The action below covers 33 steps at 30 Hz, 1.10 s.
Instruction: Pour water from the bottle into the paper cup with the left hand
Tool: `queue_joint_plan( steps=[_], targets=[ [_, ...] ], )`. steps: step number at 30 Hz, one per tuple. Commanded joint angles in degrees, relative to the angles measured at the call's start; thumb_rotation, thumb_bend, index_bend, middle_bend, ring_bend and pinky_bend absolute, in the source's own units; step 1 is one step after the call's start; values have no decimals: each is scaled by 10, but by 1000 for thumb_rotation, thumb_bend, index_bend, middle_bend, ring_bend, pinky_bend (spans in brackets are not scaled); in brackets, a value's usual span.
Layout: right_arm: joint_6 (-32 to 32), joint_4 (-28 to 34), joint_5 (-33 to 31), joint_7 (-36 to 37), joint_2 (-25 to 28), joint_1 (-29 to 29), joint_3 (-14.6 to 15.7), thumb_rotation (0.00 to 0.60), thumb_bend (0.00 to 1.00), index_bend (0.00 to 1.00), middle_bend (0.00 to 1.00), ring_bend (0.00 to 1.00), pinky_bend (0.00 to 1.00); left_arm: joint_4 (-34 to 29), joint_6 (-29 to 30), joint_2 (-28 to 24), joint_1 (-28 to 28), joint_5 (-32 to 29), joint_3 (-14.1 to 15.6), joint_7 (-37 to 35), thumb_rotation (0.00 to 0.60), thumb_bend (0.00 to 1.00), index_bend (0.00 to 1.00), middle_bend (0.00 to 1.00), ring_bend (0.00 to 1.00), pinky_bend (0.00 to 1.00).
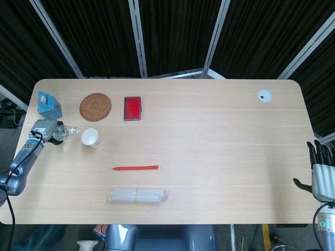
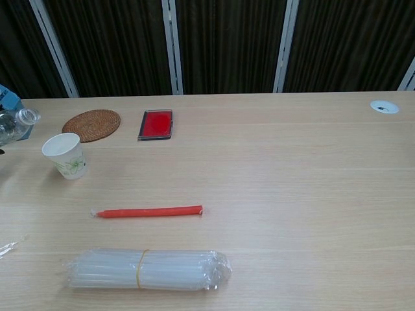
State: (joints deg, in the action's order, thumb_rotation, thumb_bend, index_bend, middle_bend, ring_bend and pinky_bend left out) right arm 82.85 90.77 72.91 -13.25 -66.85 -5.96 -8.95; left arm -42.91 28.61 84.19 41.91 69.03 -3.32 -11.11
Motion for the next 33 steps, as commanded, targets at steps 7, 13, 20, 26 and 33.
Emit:
queue_joint_plan(
  steps=[7,13,20,26,33],
  targets=[
    [4,1,-2,0,0,1,-2,600,0,0,0,0,0,16,-15,17,14,-33,-9,85,600,501,624,451,313,340],
    [2,0,-4,4,2,1,-3,600,0,0,0,0,0,0,-17,14,17,-55,-14,126,600,504,624,450,314,340],
    [2,0,-6,7,4,2,-5,600,0,0,0,0,0,-14,-14,8,23,-83,-17,181,600,503,624,451,313,340],
    [4,1,-6,10,6,3,-5,600,0,0,0,0,0,-32,-8,-3,26,-113,-15,232,600,502,624,450,313,340],
    [4,1,-6,10,6,2,-6,600,0,0,0,0,0,-39,-2,-12,26,-132,-11,264,600,488,624,450,313,340]
  ],
)
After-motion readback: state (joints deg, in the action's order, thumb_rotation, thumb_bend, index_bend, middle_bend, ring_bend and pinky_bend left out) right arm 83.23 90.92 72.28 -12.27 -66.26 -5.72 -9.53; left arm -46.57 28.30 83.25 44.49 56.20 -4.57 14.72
